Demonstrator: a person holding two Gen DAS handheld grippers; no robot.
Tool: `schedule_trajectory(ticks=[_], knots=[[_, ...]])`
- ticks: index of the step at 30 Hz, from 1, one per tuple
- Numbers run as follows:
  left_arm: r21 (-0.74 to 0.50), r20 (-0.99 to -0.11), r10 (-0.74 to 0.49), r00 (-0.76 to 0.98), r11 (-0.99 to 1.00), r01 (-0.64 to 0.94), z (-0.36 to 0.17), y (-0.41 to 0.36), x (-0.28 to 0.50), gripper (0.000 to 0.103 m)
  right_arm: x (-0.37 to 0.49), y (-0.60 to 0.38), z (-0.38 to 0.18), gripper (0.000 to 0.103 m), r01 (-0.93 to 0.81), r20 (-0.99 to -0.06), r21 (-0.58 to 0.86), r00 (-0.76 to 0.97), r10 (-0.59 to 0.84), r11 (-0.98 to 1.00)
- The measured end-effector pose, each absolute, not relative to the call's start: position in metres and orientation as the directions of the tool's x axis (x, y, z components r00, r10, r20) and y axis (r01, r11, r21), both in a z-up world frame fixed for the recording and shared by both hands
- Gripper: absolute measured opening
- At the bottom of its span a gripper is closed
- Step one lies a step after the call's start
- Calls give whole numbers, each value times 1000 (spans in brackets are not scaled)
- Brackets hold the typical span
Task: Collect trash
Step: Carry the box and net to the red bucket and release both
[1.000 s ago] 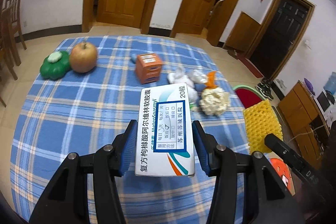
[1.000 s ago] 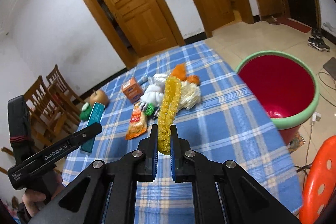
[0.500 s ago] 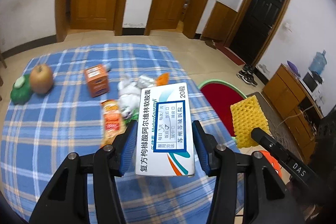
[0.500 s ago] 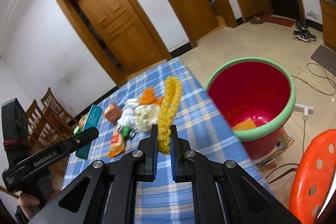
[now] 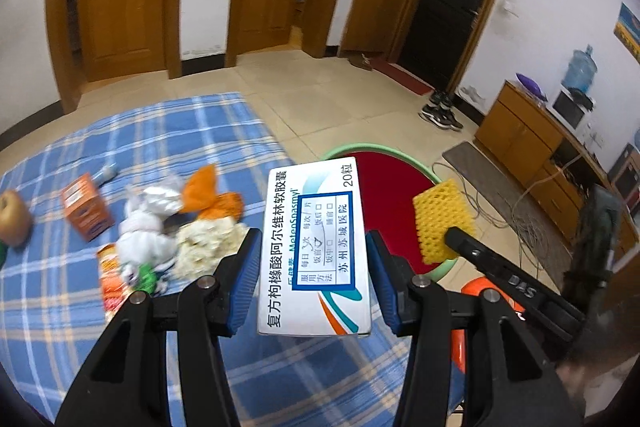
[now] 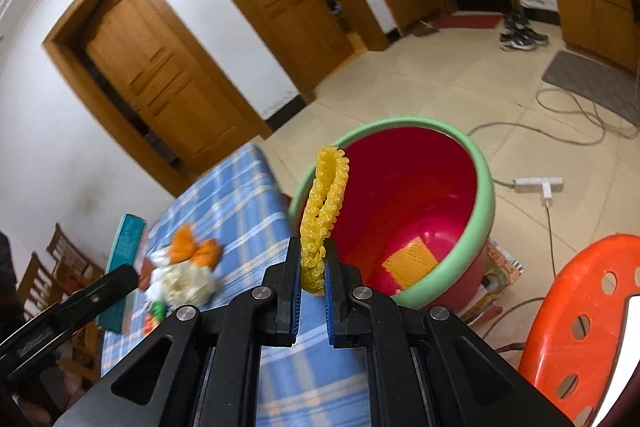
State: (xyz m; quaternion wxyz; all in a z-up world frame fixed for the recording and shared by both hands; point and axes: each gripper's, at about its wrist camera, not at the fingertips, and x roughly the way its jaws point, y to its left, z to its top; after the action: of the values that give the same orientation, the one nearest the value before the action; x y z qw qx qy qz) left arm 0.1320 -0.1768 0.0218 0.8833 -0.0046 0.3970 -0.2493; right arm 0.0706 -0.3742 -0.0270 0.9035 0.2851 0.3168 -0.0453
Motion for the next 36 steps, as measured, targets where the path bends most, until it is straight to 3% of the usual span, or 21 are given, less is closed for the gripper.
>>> schedule_trajectory(ticks=[6, 7, 8, 10, 30, 32, 36], knots=[[-192, -715, -449, 536, 863, 466, 13, -200, 145, 52, 85, -388, -42, 12, 299, -628, 486, 773, 90, 821], [-193, -718, -450, 530, 861, 471, 11, -204, 147, 52, 86, -388, -44, 14, 305, -632, 479, 770, 83, 823], [-191, -721, -451, 526, 859, 474, 10, -207, 149, 52, 88, -390, -46, 24, 313, -635, 473, 769, 73, 823], [-189, -726, -451, 519, 856, 481, 8, -214, 153, 52, 89, -393, -50, 28, 322, -635, 487, 769, 76, 812], [-146, -770, -456, 446, 806, 573, -31, -279, 182, 52, 70, -421, -49, 29, 395, -616, 555, 787, 42, 732], [-140, -781, -448, 434, 804, 578, -34, -284, 184, 61, 70, -421, -48, 29, 395, -618, 553, 785, 42, 734], [-137, -789, -435, 434, 813, 565, -36, -284, 185, 62, 68, -417, -43, 29, 387, -613, 541, 789, 35, 747]])
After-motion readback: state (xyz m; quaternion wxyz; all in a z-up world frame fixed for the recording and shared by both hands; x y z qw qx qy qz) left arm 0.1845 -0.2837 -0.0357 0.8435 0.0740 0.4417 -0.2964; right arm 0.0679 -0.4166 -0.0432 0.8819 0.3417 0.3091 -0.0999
